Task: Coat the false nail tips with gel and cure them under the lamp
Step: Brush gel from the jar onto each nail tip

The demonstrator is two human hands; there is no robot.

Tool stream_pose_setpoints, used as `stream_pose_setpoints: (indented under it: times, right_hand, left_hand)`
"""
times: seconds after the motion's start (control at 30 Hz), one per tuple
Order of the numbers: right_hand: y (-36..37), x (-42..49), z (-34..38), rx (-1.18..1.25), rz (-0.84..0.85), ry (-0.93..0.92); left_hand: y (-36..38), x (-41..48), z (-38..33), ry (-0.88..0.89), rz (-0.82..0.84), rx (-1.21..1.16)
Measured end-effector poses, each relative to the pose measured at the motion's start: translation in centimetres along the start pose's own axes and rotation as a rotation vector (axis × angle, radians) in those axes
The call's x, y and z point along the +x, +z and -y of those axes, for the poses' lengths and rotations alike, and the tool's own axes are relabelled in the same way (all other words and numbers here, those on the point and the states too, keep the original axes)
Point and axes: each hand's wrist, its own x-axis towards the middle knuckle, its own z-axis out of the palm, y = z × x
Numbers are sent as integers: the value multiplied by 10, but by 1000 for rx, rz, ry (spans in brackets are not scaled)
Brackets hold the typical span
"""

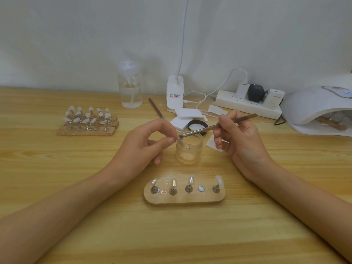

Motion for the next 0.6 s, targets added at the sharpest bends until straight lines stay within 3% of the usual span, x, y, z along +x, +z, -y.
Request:
stream_pose_setpoints:
  times: [0.6]
  right_hand:
    - [0,-2,1,-1,-23,-54]
  left_hand:
    - [3,-2,-3,-64,-29,2]
